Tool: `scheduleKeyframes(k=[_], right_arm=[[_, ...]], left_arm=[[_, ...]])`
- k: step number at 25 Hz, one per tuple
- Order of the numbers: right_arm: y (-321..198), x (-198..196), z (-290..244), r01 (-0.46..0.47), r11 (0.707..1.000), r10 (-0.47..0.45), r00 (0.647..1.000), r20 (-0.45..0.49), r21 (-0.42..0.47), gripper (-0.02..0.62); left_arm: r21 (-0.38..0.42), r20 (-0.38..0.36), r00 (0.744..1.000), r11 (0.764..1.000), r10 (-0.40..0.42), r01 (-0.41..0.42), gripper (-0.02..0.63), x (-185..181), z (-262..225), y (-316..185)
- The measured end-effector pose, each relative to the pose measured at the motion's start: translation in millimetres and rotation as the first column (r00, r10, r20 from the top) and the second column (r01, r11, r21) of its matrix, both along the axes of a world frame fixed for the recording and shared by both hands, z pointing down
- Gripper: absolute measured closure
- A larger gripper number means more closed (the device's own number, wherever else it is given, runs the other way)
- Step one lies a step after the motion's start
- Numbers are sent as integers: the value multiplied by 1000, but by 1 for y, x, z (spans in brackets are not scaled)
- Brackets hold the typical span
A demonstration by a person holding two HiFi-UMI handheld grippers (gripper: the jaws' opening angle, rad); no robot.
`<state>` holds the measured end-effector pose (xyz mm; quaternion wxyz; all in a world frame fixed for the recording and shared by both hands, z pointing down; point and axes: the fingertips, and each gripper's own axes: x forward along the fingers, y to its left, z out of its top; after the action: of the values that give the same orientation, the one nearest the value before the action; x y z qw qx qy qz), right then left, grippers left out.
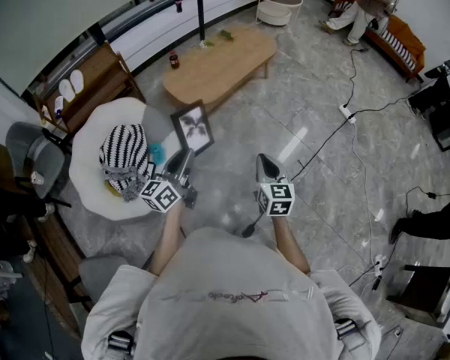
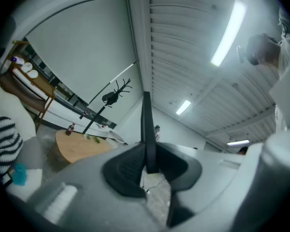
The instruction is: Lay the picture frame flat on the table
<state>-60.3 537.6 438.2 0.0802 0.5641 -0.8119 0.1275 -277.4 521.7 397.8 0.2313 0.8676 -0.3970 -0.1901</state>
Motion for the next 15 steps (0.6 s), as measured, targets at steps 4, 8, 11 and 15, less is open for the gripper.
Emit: scheduleKeyframes(k=[4,8,11,15], right_arm=[[1,-7,1,1,1000,-1,1000,-2,0,589],[0,-25,1,-1,1000,1,1000,-5,3,589],[-1,-28,0,-13,1000,13,1000,6,9,589],[-3,-41,-6,-42,999,41,999,17,22,589]], left_arm=[[1,5,1000,1000,9,-9,537,-3,1,-2],[1,1,1000,1000,18,-18,537,-17,2,-5],[-2,-1,1000,1000,26,-26,537,-20,3,-6],[-4,-7,999,999,43,-43,537,-35,2,-10]])
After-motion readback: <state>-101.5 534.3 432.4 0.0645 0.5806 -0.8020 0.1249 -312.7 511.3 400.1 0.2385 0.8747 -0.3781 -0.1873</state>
